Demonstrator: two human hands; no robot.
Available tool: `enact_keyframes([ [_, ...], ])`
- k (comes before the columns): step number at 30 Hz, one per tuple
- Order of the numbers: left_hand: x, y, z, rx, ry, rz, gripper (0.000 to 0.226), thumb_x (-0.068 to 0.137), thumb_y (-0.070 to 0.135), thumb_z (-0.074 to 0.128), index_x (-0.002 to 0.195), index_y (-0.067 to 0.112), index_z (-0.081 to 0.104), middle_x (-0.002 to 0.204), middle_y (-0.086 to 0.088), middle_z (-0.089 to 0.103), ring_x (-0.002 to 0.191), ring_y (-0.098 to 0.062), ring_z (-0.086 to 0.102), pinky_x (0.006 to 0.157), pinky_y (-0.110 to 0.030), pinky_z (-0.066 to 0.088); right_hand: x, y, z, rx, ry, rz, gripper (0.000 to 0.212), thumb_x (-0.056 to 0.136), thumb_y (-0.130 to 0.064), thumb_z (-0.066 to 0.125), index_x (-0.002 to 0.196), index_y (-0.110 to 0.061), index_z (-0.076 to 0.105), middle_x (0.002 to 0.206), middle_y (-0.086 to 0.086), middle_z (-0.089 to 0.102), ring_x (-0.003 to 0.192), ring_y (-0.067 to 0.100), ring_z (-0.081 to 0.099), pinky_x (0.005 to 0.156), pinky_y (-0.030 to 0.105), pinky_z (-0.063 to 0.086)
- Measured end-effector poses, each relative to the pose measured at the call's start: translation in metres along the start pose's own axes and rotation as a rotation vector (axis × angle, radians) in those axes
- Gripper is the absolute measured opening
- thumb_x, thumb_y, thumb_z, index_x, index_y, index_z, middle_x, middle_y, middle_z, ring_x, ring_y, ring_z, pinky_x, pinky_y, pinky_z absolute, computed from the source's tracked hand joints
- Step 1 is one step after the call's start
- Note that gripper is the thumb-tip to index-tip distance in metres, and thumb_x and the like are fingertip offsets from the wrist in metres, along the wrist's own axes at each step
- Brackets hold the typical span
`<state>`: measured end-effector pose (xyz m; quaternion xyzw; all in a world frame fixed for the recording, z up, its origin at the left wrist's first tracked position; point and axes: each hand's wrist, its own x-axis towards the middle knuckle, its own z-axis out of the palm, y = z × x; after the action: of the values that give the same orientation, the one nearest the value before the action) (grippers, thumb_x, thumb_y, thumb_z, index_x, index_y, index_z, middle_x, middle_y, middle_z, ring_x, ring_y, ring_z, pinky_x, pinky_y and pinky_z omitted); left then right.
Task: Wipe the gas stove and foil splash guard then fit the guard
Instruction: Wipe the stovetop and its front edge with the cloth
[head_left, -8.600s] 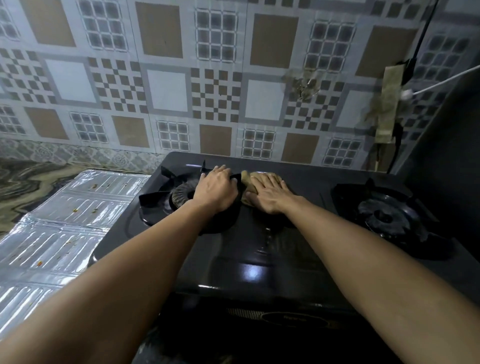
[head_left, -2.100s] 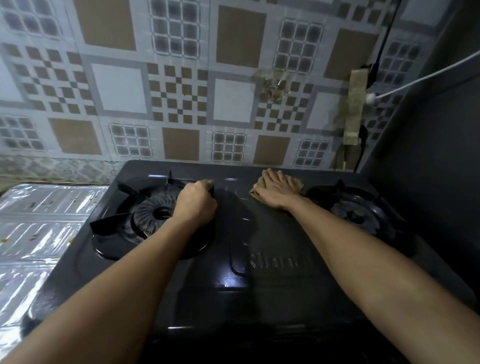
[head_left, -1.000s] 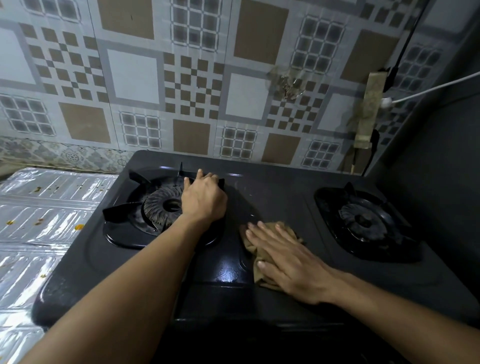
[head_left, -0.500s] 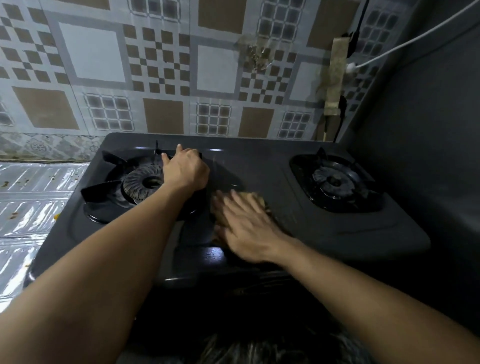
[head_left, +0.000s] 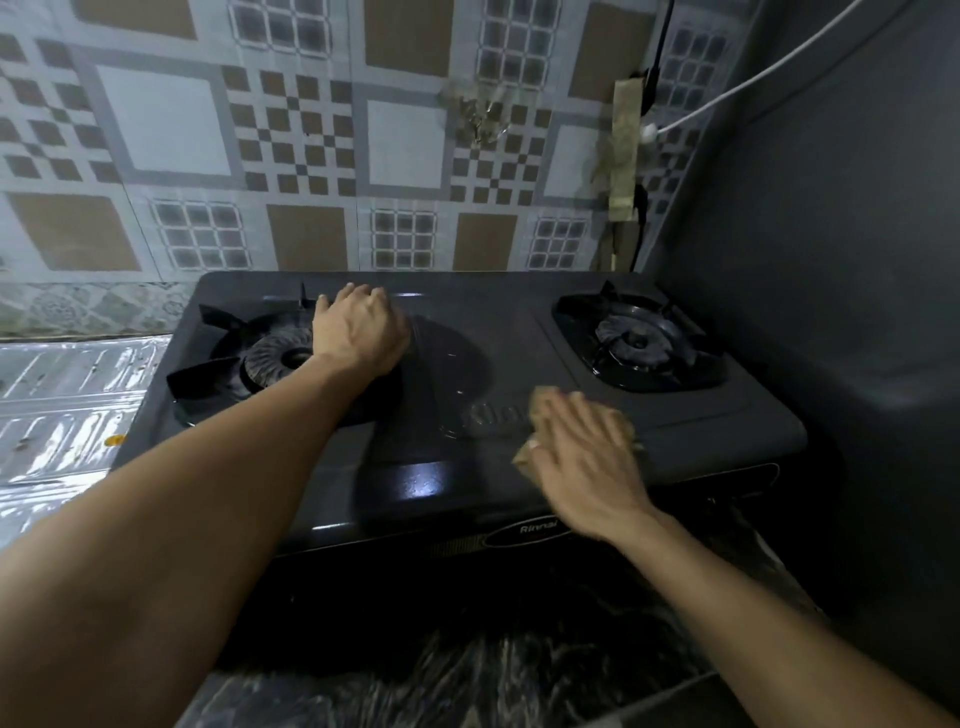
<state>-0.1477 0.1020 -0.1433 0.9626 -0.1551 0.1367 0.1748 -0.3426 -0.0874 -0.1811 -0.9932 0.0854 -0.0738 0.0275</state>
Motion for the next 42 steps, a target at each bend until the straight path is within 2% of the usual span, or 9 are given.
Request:
enact_keyframes([
  [5, -0.012, -0.007, -0.002, -0.017, -0.068, 0.017, 0.040, 0.097, 0.031, 0.034, 0.110, 0.004, 0.062, 0.124, -0.017, 0.061, 0.121, -0.036, 0.051, 0.105, -0.053, 0.035, -0.009, -0.101, 0.018, 0.103, 0.098, -0.455, 0.056, 0.090, -0.042, 0.036, 0.136, -0.014, 0.052, 0.145, 0.004, 0.050, 0.137, 0.029, 0.039, 0.114, 0.047, 0.027],
  [10, -0.020, -0.007, -0.009, -0.013, -0.092, 0.069, 0.039, 0.098, 0.032, 0.035, 0.105, 0.005, 0.062, 0.122, -0.015, 0.060, 0.120, -0.035, 0.050, 0.103, -0.053, 0.034, -0.012, -0.096, 0.019, 0.168, 0.129, -0.537, 0.050, 0.092, -0.039, 0.041, 0.133, -0.014, 0.056, 0.141, 0.004, 0.054, 0.134, 0.024, 0.043, 0.113, 0.045, 0.028],
  [14, -0.027, -0.003, -0.008, 0.010, -0.076, 0.111, 0.039, 0.097, 0.032, 0.035, 0.103, 0.005, 0.063, 0.122, -0.014, 0.059, 0.125, -0.033, 0.046, 0.106, -0.056, 0.030, -0.021, -0.024, 0.018, 0.094, 0.169, -0.344, 0.047, 0.098, -0.035, 0.032, 0.128, -0.012, 0.060, 0.137, 0.007, 0.058, 0.132, 0.025, 0.048, 0.111, 0.047, 0.032],
  [19, -0.037, 0.009, -0.003, 0.022, -0.122, 0.136, 0.044, 0.100, 0.032, 0.032, 0.116, 0.005, 0.062, 0.138, -0.017, 0.051, 0.140, -0.034, 0.033, 0.113, -0.063, 0.019, -0.022, 0.072, 0.002, -0.026, 0.089, 0.038, 0.076, 0.089, -0.049, 0.006, 0.142, -0.012, 0.045, 0.153, -0.003, 0.038, 0.149, 0.017, 0.013, 0.120, 0.047, 0.005],
  [22, -0.039, 0.021, -0.004, 0.007, -0.124, 0.146, 0.043, 0.101, 0.031, 0.033, 0.123, 0.006, 0.060, 0.142, -0.015, 0.049, 0.142, -0.033, 0.031, 0.114, -0.063, 0.018, -0.016, 0.047, 0.005, -0.011, 0.134, -0.002, 0.074, 0.087, -0.047, 0.007, 0.139, -0.016, 0.049, 0.154, -0.008, 0.036, 0.150, 0.016, 0.008, 0.119, 0.050, -0.002],
  [26, -0.037, 0.047, -0.002, -0.008, -0.145, 0.126, 0.039, 0.101, 0.025, 0.034, 0.122, 0.003, 0.059, 0.142, -0.016, 0.049, 0.145, -0.034, 0.026, 0.116, -0.061, 0.015, -0.015, -0.021, 0.017, 0.092, 0.170, -0.338, 0.058, 0.089, -0.040, 0.029, 0.129, -0.013, 0.060, 0.141, 0.002, 0.055, 0.137, 0.026, 0.042, 0.114, 0.050, 0.021],
  [30, -0.040, 0.088, 0.008, -0.031, -0.243, 0.149, 0.038, 0.101, 0.020, 0.035, 0.128, 0.002, 0.056, 0.145, -0.019, 0.048, 0.147, -0.032, 0.026, 0.118, -0.049, 0.019, -0.013, 0.005, 0.017, 0.162, 0.153, -0.392, 0.055, 0.093, -0.041, 0.035, 0.135, -0.011, 0.054, 0.144, 0.005, 0.052, 0.137, 0.025, 0.042, 0.114, 0.042, 0.027],
  [35, -0.058, 0.134, 0.025, -0.031, -0.364, 0.211, 0.034, 0.099, 0.019, 0.038, 0.122, 0.009, 0.061, 0.142, -0.021, 0.050, 0.139, -0.036, 0.037, 0.115, -0.046, 0.022, -0.021, 0.121, 0.014, 0.046, 0.213, -0.181, 0.052, 0.096, -0.039, 0.033, 0.129, -0.008, 0.060, 0.135, 0.007, 0.059, 0.130, 0.024, 0.051, 0.111, 0.038, 0.025],
  [42, -0.074, 0.166, 0.035, 0.067, -0.390, 0.315, 0.042, 0.101, 0.019, 0.032, 0.133, 0.014, 0.059, 0.156, 0.001, 0.038, 0.149, -0.022, 0.020, 0.118, -0.045, 0.017, -0.007, 0.241, -0.007, 0.062, 0.132, 0.098, 0.060, 0.097, -0.042, 0.018, 0.144, -0.013, 0.043, 0.152, 0.002, 0.040, 0.144, 0.019, 0.029, 0.118, 0.035, 0.013],
])
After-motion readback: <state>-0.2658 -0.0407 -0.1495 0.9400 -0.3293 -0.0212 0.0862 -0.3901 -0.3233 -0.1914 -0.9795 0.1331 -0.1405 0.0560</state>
